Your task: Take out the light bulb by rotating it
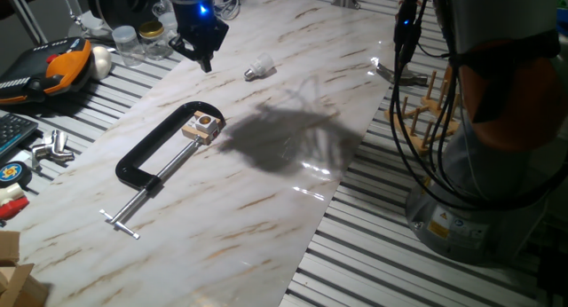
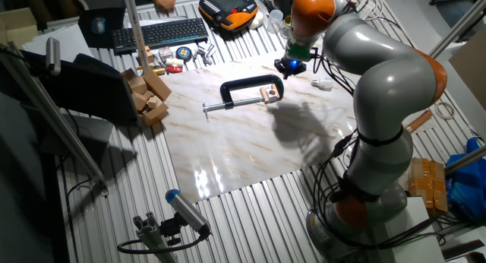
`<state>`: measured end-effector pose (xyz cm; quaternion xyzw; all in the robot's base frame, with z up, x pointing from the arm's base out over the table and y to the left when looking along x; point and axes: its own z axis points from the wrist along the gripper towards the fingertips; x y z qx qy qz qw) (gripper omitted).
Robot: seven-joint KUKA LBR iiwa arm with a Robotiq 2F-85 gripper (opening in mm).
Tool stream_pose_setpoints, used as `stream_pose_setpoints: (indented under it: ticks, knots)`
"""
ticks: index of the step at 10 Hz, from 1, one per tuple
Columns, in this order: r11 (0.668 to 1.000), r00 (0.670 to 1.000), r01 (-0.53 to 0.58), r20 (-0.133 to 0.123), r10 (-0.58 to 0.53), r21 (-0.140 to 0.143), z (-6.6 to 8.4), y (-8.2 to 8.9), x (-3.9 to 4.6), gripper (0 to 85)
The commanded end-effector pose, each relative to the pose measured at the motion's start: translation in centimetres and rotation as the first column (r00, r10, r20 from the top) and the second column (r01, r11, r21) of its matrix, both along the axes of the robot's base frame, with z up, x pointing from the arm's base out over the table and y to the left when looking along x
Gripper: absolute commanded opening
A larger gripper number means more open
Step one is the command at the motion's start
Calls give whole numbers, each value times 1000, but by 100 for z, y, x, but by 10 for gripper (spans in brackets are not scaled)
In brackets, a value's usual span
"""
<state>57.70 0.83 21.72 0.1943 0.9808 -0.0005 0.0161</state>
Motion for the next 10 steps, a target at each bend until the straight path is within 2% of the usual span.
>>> stream_pose_setpoints:
  ticks: [1,4,6,10]
  knots:
    - [999,999,-36,-2,36,-5,7,-12,-2,0]
    - [995,995,-102,5,102,-7,23,-15,-17,0]
    - [994,994,-105,15,105,-1,49,2,-55,0]
    - [994,994,-109,6,109,-8,73,38,-73,0]
